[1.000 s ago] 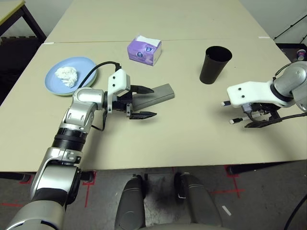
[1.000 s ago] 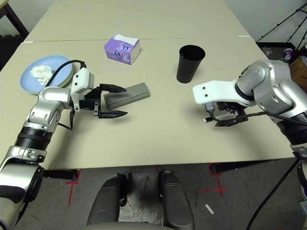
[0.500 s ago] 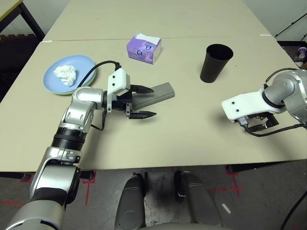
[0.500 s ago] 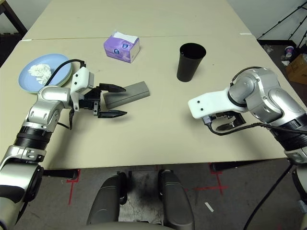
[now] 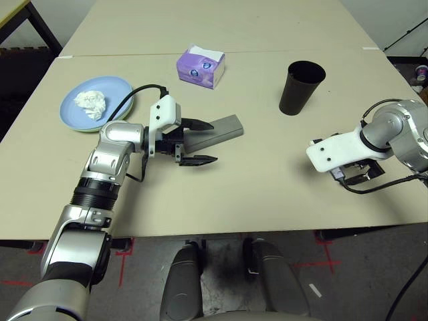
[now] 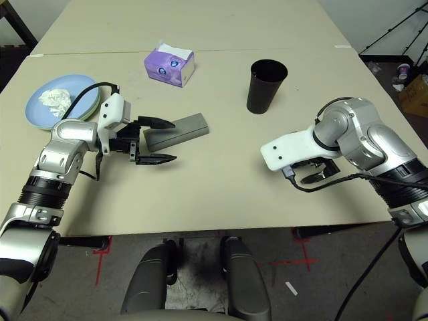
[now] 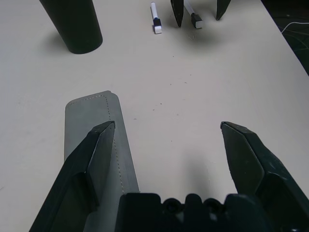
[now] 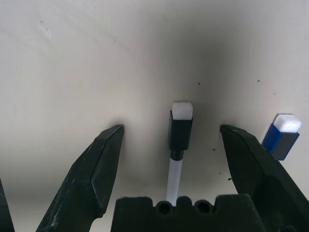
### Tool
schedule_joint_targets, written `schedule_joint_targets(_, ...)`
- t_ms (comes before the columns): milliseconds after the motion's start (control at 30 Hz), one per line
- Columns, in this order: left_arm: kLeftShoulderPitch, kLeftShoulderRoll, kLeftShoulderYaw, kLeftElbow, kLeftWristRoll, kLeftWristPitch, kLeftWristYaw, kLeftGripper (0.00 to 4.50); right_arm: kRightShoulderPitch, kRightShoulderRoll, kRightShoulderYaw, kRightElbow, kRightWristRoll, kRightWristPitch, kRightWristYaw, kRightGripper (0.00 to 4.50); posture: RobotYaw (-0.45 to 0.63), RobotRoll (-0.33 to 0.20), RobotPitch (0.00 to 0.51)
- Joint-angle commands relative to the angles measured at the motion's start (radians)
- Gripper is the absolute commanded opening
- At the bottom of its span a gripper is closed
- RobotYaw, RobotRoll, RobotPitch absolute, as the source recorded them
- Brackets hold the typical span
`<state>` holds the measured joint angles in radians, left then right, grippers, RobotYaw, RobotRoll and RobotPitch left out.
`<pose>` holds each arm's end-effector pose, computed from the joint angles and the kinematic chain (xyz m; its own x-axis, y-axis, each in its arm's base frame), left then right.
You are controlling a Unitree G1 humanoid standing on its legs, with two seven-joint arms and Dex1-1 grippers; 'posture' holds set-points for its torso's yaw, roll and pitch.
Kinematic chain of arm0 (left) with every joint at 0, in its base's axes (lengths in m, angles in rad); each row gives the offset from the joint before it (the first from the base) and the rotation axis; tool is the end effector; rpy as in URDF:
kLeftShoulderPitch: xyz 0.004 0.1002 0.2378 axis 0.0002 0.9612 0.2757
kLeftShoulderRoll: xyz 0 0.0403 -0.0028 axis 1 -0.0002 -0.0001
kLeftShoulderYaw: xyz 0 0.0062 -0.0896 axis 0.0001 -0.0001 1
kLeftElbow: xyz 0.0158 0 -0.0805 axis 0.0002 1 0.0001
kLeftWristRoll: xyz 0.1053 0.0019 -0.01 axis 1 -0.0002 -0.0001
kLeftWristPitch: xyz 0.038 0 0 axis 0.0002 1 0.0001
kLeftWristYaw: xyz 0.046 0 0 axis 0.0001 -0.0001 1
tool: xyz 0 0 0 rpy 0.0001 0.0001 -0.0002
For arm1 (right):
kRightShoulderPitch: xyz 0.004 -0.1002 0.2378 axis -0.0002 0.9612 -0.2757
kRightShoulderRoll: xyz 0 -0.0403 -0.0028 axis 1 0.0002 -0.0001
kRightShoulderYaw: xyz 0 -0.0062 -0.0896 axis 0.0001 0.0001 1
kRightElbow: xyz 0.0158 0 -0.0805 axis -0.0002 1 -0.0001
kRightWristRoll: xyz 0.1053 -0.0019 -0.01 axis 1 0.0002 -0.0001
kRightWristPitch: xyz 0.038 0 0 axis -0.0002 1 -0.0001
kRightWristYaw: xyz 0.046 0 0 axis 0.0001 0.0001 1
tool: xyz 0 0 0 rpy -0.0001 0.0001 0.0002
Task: Organize and tidy the items on the table.
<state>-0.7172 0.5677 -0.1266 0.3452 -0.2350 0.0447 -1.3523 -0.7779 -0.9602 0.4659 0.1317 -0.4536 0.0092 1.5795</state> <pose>0.3129 0.2073 0.1985 0.2167 -0.9348 -0.2814 0.9285 0.1083 0.3552 0.2915 -0.2082 0.2343 0.2480 0.0642 -0.9666 -0.9047 -0.3415 -0.2548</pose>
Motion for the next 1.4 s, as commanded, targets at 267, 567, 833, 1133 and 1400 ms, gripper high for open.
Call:
schedule_joint_targets(267,0.006,0.009,-0.01,-0.023,0.004,0.004,-0.007,4.5,0.021,0.014,0.01,-0.018,0.01,0.007,0.025,1.37,-0.07,0.0,0.214)
schedule_joint_targets(567,0.002,0.008,-0.011,-0.014,0.008,-0.003,-0.006,4.5,-0.076,0.032,0.001,-0.015,0.121,0.135,0.035,0.42,-0.08,0.0,0.202)
schedule_joint_targets(833,0.004,0.009,-0.012,-0.004,0.01,-0.008,-0.009,4.5,-0.373,0.136,-0.084,0.055,0.536,0.585,0.027,0.42,-0.08,0.0,0.194)
schedule_joint_targets(1133,0.016,0.013,-0.009,-0.01,0.008,-0.005,-0.002,4.5,-0.441,0.346,-0.429,0.283,0.63,0.532,-0.399,0.42,-0.08,0.0,0.194)
schedule_joint_targets(1400,0.03,0.022,-0.005,-0.016,0.006,0.0,0.001,4.5,-0.288,0.463,-0.643,0.169,0.669,0.466,-0.822,0.42,-0.08,0.0,0.195)
